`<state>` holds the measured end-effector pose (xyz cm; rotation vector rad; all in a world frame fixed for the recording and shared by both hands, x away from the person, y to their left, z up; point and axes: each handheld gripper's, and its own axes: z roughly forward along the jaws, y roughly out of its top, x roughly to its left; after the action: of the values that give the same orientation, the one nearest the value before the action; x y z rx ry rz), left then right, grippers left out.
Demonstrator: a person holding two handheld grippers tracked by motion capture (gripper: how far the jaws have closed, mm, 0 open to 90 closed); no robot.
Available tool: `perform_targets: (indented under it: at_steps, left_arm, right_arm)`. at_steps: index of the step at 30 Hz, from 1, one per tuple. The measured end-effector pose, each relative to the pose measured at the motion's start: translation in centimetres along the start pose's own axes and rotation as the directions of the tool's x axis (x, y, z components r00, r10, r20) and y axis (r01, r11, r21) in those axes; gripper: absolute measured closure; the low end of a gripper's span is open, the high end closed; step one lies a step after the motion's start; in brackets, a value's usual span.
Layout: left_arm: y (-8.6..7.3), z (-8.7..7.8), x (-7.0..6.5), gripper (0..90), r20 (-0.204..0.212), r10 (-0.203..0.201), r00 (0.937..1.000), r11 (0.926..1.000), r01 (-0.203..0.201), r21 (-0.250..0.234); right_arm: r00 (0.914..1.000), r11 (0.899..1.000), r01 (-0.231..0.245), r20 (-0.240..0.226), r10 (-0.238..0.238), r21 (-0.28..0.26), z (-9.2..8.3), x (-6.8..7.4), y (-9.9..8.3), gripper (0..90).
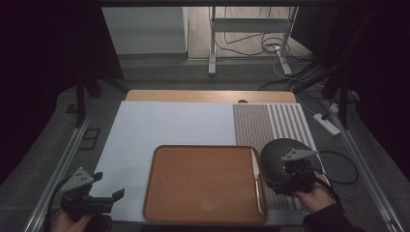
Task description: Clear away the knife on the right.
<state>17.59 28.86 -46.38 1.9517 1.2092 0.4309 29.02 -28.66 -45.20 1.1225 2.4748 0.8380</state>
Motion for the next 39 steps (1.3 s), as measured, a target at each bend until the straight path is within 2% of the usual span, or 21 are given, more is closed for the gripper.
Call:
perform_targets:
  at_steps: [11,21,24,39]
  left_arm:
    - [0.0,0.1,0.0,2.8,0.003,-0.001,1.0,1.0,0.001,0.005]
    - [0.0,0.1,0.1,2.8,0.005,-0.004,1.0,1.0,0.004,0.005]
    - [0.0,0.1,0.1,2.8,0.006,-0.004,1.0,1.0,0.004,0.006]
    - [0.1,0.1,0.1,2.8,0.007,-0.006,1.0,0.9999,0.006,0.009]
  right_arm:
    - [0.9991,0.999,-0.041,0.009,0.041,-0.022,-1.2,-0.4,-1.3,0.0]
    - [0.9959,0.993,-0.089,0.011,0.09,-0.071,-2.4,-0.7,-2.0,0.0]
    - [0.9934,0.991,-0.106,0.035,0.109,-0.085,-2.7,-0.7,-2.1,0.0]
    - [0.9898,0.984,-0.129,0.044,0.135,-0.124,-4.2,-1.0,-3.2,0.0]
